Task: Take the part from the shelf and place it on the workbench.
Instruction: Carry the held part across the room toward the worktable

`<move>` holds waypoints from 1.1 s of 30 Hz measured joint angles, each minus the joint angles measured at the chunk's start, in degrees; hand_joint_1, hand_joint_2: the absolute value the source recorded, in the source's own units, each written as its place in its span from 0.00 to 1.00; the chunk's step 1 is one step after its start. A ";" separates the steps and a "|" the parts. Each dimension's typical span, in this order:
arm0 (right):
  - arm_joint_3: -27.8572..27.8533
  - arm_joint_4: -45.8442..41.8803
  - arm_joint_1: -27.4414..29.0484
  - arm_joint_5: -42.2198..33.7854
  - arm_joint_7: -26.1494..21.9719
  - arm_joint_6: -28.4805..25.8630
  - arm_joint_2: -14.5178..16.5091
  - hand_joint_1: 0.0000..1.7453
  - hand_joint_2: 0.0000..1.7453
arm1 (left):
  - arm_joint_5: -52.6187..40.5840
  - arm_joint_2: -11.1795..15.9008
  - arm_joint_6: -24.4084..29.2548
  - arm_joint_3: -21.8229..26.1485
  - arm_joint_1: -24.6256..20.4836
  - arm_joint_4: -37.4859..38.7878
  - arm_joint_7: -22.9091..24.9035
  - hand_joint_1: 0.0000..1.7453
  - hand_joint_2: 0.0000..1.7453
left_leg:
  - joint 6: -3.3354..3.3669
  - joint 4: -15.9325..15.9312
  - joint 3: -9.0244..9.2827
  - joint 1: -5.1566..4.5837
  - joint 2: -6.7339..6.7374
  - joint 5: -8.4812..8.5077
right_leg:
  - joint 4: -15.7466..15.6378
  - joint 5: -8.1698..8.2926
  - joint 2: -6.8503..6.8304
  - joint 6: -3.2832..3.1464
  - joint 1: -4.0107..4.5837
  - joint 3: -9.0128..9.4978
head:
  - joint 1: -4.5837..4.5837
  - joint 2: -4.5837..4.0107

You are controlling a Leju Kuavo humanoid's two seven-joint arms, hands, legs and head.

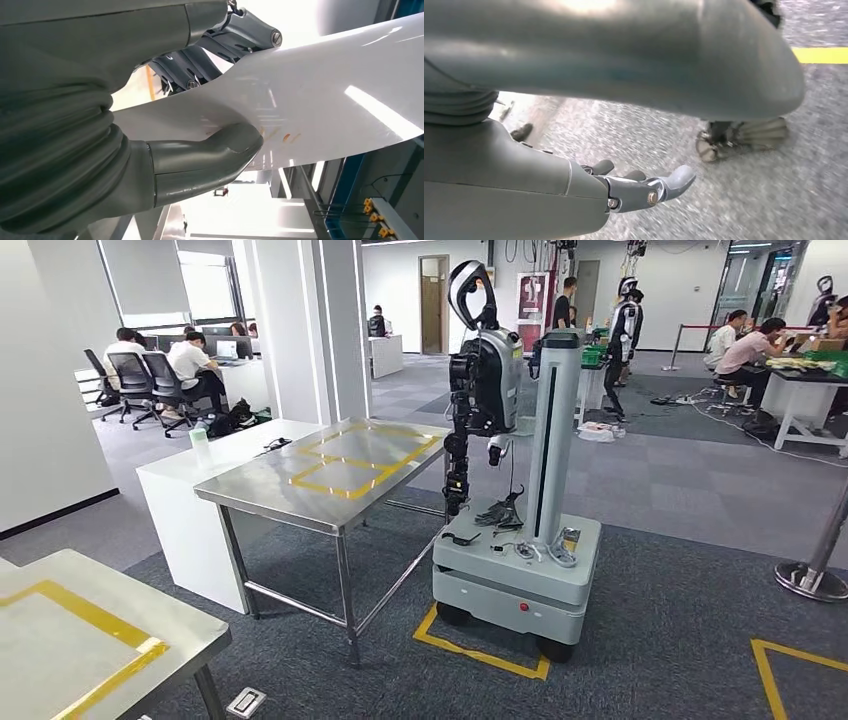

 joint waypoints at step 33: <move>-3.00 0.02 0.19 -1.74 -0.90 -0.07 0.65 0.00 0.00 | -0.93 2.45 2.03 -5.47 -4.75 4.42 -0.02 1.00 1.00 | 0.10 8.32 -3.28 -0.23 2.40 -4.06 | -0.01 0.16 -2.12 -0.62 0.68 -0.10 | -0.11 0.00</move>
